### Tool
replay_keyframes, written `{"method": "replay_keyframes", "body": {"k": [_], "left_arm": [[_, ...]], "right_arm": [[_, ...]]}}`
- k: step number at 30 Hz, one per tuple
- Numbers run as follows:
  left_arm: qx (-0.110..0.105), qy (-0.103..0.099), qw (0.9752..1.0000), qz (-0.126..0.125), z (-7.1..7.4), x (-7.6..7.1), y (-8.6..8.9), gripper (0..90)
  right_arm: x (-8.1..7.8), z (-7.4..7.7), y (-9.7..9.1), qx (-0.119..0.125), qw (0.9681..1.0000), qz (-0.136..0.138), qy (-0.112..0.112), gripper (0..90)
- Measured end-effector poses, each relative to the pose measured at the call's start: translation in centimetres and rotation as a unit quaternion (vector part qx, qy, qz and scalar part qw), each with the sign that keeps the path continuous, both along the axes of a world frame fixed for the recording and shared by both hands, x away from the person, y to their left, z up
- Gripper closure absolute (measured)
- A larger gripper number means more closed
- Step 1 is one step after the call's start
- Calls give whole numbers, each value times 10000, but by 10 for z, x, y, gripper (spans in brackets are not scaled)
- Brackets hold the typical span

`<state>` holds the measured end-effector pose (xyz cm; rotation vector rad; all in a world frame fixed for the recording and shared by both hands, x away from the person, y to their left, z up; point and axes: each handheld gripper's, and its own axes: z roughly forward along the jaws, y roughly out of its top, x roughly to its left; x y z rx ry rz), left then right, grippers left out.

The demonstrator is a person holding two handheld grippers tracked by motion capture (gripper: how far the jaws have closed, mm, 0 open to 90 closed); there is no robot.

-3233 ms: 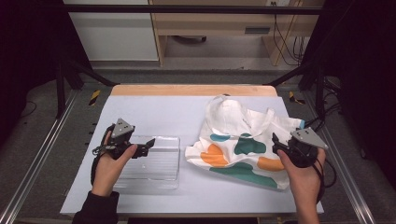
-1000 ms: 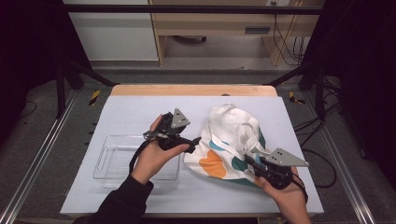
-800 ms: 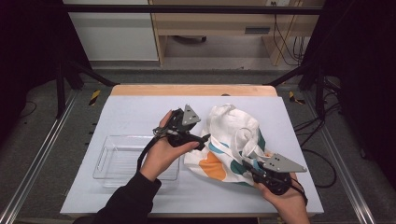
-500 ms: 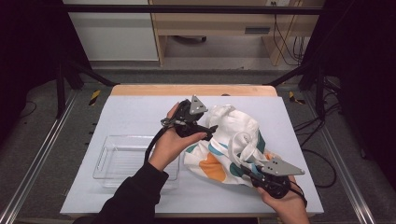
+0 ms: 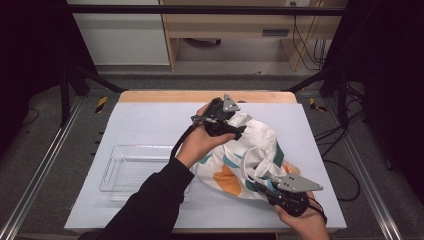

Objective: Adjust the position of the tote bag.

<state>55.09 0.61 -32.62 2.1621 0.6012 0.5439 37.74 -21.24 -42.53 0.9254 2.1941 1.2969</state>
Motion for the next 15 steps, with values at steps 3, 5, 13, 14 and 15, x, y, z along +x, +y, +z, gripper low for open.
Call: {"method": "replay_keyframes", "body": {"k": [3,5,13,14,15], "left_arm": [[14,71,10000,-18,-2,7,-6,250],[77,84,9999,-9,-4,9,-11,285],[287,-68,9996,-14,-8,7,-20,572],[401,-130,9991,-31,-7,6,-19,649],[469,-204,9987,-85,-6,5,-18,708]], "right_arm": [[0,0,0,-19,10000,33,2,787],[-1,0,0,-41,10000,62,10,787],[-10,-5,0,-240,9994,231,45,787],[-11,-5,-1,-258,9994,239,48,787],[-11,-6,-1,-260,9994,220,54,787]]}}
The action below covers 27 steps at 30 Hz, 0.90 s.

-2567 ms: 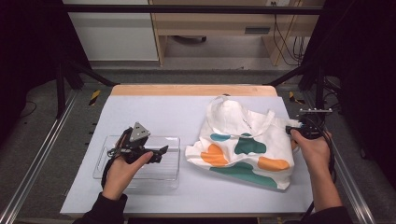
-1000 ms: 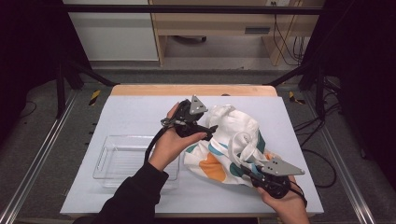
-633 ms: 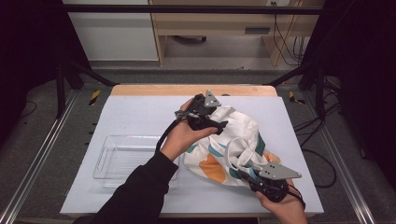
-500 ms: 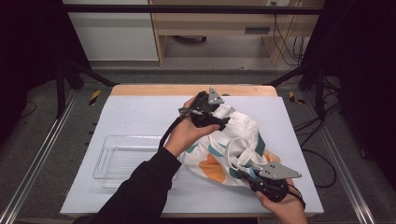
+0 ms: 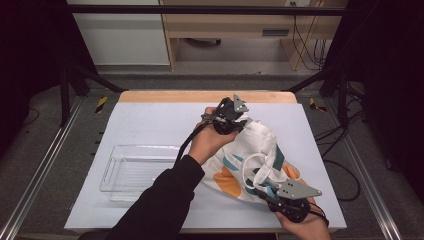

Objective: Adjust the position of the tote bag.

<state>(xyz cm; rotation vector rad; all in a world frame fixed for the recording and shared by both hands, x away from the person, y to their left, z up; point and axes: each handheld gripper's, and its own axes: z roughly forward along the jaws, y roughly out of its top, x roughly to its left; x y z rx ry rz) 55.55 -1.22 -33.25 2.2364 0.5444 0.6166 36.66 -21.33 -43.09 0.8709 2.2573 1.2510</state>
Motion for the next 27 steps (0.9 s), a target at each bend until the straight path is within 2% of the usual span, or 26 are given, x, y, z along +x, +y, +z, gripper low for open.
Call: {"method": "replay_keyframes", "body": {"k": [3,7,10,17,24,27], "left_arm": [[-159,78,9998,-89,3,-5,10,832],[-220,142,9996,-111,-2,-15,22,874],[-379,234,9990,-88,-10,-24,31,880],[-635,210,9977,-64,-26,-60,57,884],[-769,324,9965,-29,-37,-71,71,884],[-709,321,9969,-70,-37,-75,76,884]], "right_arm": [[1,1,-1,50,10000,-43,39,787],[2,1,-3,94,9999,1,76,785],[2,4,-7,266,9996,-46,90,784],[1,5,-5,66,10000,-52,20,773],[1,8,-7,93,9999,-83,51,767],[2,9,-8,109,9999,-91,72,750]]}}
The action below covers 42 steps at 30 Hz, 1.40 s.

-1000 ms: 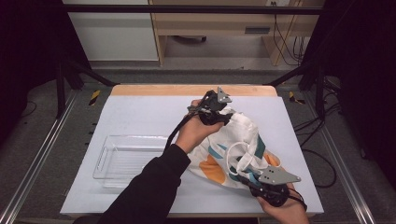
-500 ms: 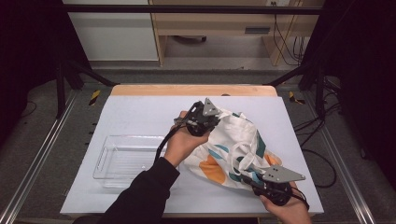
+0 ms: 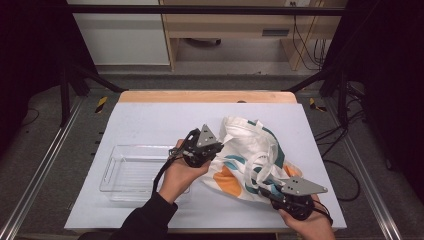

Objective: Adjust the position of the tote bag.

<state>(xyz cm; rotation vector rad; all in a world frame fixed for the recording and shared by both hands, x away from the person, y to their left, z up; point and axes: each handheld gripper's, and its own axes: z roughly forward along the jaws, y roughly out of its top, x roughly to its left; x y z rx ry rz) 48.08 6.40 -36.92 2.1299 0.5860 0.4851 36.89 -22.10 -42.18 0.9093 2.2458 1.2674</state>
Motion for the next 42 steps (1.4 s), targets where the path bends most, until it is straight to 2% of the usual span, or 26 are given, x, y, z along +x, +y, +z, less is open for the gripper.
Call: {"method": "replay_keyframes", "body": {"k": [7,9,13,19,24,27,32,39,42], "left_arm": [[-77,89,9999,-1,-9,-12,11,884],[-108,55,9999,15,-12,-15,15,885],[-125,51,9999,26,-13,-18,20,885],[-82,66,9999,8,-15,-20,25,885],[-72,78,9999,41,-15,-20,27,885],[-55,66,10000,36,-15,-21,27,885],[-73,80,9999,38,-16,-23,29,885],[-91,90,9999,16,-18,-25,28,885],[-91,86,9999,-10,-18,-27,29,885]], "right_arm": [[-1,3,-2,35,10000,-45,-14,670],[-3,5,-4,65,10000,-58,-36,635],[-3,12,-9,132,9996,-219,-109,537],[-6,18,-17,93,9990,-388,-205,383],[-9,21,-24,163,9986,-440,-249,351],[-12,27,-29,383,9979,-450,-280,343],[-12,39,-32,449,9970,-482,-394,337],[7,56,-39,592,9956,-581,-431,348],[16,65,-40,516,9955,-689,-401,348]]}}
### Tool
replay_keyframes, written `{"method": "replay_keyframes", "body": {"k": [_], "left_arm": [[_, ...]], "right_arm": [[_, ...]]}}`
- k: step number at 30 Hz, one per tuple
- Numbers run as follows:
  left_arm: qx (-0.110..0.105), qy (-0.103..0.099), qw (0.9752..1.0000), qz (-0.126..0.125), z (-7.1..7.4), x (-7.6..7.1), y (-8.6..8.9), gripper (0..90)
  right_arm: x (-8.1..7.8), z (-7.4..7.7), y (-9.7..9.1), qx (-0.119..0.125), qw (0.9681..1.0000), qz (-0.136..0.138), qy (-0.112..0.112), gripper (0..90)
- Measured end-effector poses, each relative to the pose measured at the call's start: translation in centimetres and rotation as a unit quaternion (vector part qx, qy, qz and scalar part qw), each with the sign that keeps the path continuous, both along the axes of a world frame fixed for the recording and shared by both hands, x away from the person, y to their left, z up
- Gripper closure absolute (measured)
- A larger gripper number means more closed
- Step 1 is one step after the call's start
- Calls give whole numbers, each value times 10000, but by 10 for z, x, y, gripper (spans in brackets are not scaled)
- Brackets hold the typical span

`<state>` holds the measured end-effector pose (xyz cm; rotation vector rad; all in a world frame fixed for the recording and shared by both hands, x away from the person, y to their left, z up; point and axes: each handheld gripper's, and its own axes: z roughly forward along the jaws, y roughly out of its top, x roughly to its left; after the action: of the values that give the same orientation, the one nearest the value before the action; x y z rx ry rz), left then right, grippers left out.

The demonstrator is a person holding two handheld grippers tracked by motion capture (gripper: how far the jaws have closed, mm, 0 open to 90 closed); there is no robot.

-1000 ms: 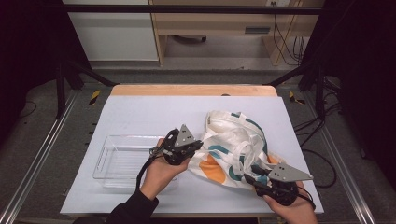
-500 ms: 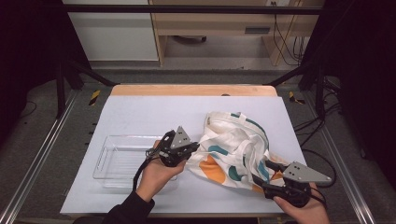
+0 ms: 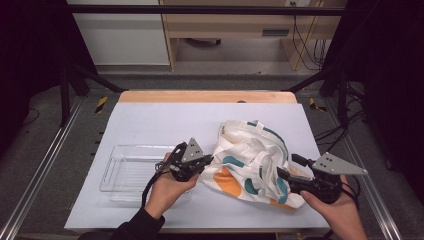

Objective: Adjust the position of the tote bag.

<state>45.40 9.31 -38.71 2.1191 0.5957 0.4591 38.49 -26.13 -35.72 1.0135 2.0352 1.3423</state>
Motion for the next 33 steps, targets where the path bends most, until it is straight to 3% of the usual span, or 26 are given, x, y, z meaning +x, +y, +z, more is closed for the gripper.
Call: {"method": "replay_keyframes", "body": {"k": [5,10,18,25,33], "left_arm": [[-1,8,10000,-15,-1,-2,2,885],[-33,6,10000,-49,-2,-5,3,884],[-50,22,9999,-88,-4,-9,5,885],[-56,0,9999,-131,-3,-14,6,886],[-85,-3,9998,-158,-3,-19,8,886]], "right_arm": [[18,5,1,-288,9995,-135,70,348],[48,5,1,-475,9983,-265,218,368],[93,2,1,-576,9961,-514,432,360],[111,-7,-2,-637,9934,-698,644,333],[125,-14,-8,-588,9915,-707,923,289]]}}
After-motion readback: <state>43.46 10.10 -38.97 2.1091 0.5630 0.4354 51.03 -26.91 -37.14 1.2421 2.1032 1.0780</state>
